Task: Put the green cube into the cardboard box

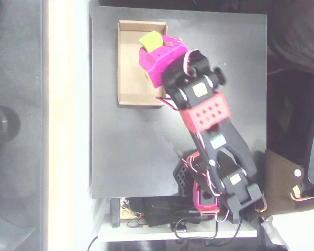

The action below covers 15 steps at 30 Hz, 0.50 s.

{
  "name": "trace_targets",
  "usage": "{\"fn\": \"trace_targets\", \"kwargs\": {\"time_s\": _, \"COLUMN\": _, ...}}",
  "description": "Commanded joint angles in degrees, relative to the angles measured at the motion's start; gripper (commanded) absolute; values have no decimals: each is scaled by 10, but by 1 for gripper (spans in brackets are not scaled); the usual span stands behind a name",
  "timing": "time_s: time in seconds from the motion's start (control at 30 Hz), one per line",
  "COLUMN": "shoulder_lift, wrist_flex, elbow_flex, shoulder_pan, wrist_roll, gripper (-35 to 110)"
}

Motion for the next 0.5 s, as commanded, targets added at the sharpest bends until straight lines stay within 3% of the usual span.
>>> {"fn": "trace_targets", "kwargs": {"time_s": 0.0, "shoulder_lift": -30, "wrist_flex": -4, "elbow_flex": -5, "shoulder_pan": -11, "wrist_roll": 4, "gripper": 3}}
{"fn": "trace_targets", "kwargs": {"time_s": 0.2, "shoulder_lift": -112, "wrist_flex": -11, "elbow_flex": -13, "shoulder_pan": -11, "wrist_roll": 4, "gripper": 3}}
{"fn": "trace_targets", "kwargs": {"time_s": 0.47, "shoulder_lift": -205, "wrist_flex": -111, "elbow_flex": -13, "shoulder_pan": -11, "wrist_roll": 4, "gripper": 3}}
